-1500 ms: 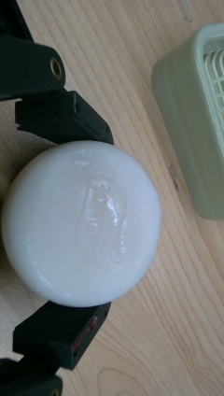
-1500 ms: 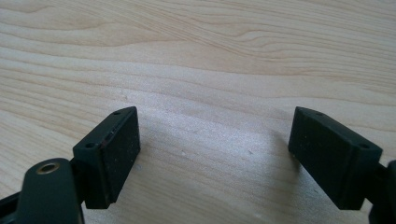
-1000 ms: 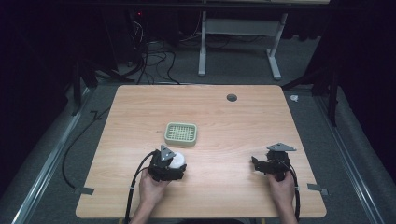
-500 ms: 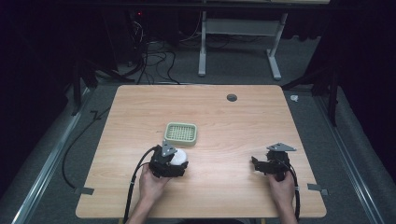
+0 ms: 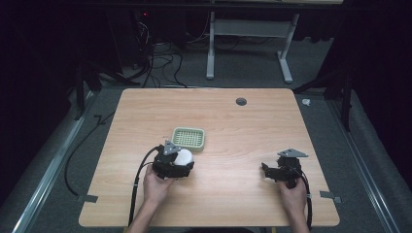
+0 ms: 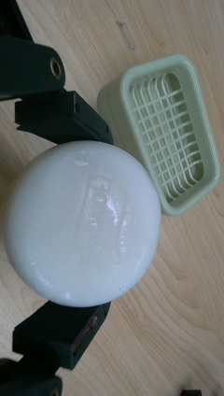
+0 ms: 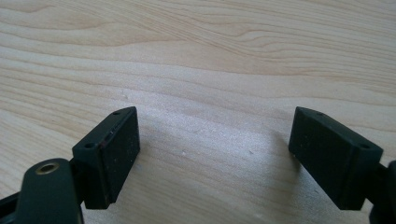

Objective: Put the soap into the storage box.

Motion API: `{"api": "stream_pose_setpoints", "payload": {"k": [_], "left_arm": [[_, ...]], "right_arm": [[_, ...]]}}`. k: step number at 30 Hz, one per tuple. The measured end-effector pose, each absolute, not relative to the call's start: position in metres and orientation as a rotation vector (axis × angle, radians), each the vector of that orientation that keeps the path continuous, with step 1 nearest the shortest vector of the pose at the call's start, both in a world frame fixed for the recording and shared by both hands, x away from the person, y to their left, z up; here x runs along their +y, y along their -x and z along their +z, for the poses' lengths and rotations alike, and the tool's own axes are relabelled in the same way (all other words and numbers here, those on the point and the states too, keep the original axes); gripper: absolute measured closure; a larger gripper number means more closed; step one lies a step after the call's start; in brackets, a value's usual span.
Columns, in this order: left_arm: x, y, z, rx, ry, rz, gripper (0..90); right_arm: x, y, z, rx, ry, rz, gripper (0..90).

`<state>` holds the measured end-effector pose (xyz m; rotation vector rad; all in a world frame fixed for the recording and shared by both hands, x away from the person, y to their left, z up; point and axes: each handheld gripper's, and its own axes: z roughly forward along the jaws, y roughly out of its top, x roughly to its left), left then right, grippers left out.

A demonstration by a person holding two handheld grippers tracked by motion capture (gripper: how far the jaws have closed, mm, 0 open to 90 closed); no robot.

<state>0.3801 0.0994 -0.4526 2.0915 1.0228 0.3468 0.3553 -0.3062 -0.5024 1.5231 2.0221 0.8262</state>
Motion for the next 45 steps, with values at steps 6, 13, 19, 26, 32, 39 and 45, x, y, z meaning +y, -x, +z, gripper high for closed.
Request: {"api": "stream_pose_setpoints", "payload": {"k": [6, 13, 19, 26, 32, 39, 45], "left_arm": [[0.105, -0.384, -0.451, 1.045, -2.070, 0.326, 23.5], [0.105, -0.388, -0.442, 1.032, -2.085, 0.372, 23.5], [0.104, -0.394, -0.436, 1.029, -2.090, 0.382, 23.5], [0.103, -0.399, -0.433, 1.032, -2.090, 0.374, 23.4], [0.103, -0.406, -0.431, 1.040, -2.074, 0.346, 23.5], [0.105, -0.414, -0.429, 1.058, -2.059, 0.338, 23.5], [0.103, -0.419, -0.425, 1.053, -2.060, 0.352, 23.5]], "right_arm": [[-0.306, -0.355, -0.502, 2.022, -1.523, 0.825, 17.4], [-0.306, -0.355, -0.502, 2.022, -1.523, 0.826, 17.4], [-0.306, -0.355, -0.502, 2.022, -1.523, 0.827, 17.4], [-0.306, -0.355, -0.502, 2.022, -1.523, 0.827, 17.4], [-0.306, -0.355, -0.502, 2.022, -1.523, 0.826, 17.4], [-0.306, -0.355, -0.502, 2.022, -1.523, 0.826, 17.4], [-0.306, -0.355, -0.502, 2.022, -1.524, 0.825, 17.4]]}}
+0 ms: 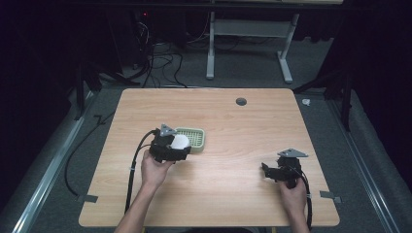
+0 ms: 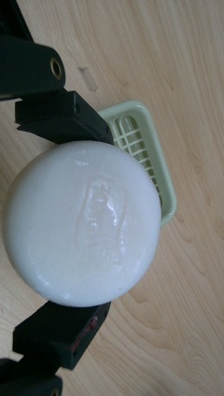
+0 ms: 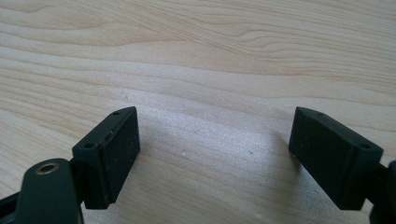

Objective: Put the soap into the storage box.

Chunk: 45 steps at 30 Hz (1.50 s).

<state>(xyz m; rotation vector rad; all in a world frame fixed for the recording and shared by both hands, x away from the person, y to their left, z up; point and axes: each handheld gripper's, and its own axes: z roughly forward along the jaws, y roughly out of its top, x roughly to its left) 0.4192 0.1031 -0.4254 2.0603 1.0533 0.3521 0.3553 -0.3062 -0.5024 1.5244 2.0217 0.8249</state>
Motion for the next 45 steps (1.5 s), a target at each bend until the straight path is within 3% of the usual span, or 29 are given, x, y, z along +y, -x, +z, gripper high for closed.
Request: {"api": "stream_pose_setpoints", "payload": {"k": [32, 45], "left_arm": [[0.088, -0.456, -0.422, 1.085, -2.094, 0.420, 23.5], [0.084, -0.473, -0.437, 1.139, -2.097, 0.423, 23.4]], "right_arm": [[-0.306, -0.355, -0.502, 2.023, -1.521, 0.827, 17.3], [-0.306, -0.355, -0.502, 2.023, -1.521, 0.826, 17.4]]}}
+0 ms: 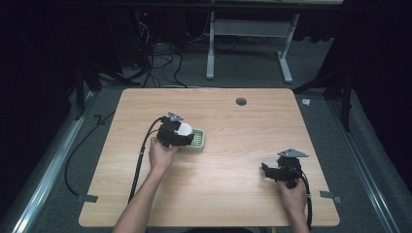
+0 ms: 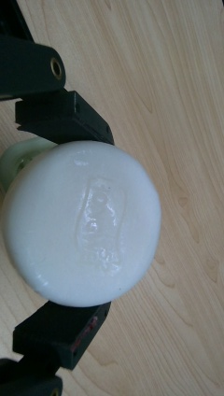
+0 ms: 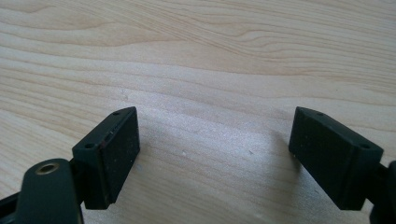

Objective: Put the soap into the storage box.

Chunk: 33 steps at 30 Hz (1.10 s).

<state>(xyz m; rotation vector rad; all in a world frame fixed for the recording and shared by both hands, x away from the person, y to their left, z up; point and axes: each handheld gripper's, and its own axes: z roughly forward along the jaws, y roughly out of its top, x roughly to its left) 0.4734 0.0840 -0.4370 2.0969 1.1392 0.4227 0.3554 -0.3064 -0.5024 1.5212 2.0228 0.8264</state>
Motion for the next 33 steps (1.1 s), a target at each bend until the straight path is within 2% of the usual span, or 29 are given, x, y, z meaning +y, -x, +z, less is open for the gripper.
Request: {"api": "stream_pose_setpoints", "payload": {"k": [14, 33], "left_arm": [[0.081, -0.489, -0.458, 1.216, -2.097, 0.421, 23.4], [0.071, -0.491, -0.471, 1.224, -2.144, 0.446, 23.3]], "right_arm": [[-0.306, -0.355, -0.502, 2.022, -1.525, 0.827, 17.4], [-0.306, -0.355, -0.502, 2.022, -1.524, 0.826, 17.3]]}}
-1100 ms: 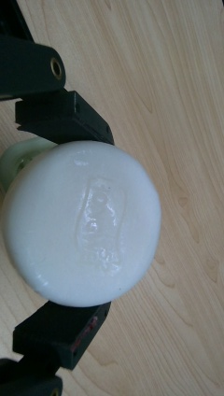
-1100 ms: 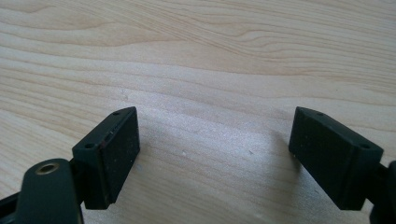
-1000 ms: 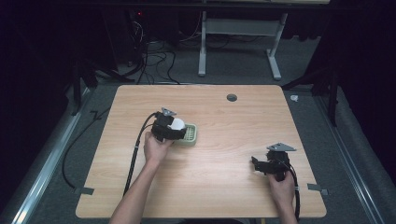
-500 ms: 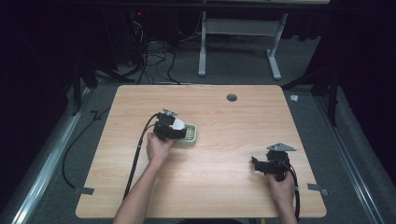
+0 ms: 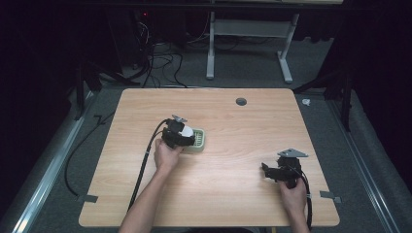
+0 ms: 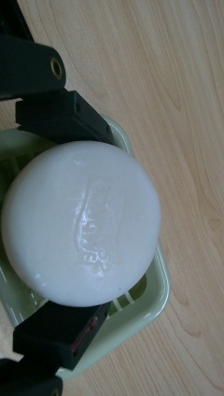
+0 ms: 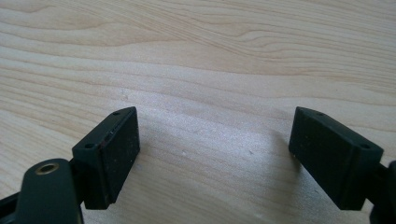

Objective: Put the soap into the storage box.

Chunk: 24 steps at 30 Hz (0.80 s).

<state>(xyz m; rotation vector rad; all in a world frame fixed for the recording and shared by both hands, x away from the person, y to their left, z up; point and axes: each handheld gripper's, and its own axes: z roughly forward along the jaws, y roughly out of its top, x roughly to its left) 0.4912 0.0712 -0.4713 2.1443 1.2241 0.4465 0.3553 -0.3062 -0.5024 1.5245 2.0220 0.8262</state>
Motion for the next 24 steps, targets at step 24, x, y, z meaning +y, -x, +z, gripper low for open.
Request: {"api": "stream_pose_setpoints", "payload": {"k": [24], "left_arm": [[0.0691, -0.4890, -0.4693, 1.228, -2.136, 0.446, 22.2]], "right_arm": [[-0.3062, -0.3553, -0.5024, 2.022, -1.524, 0.826, 17.3]]}}
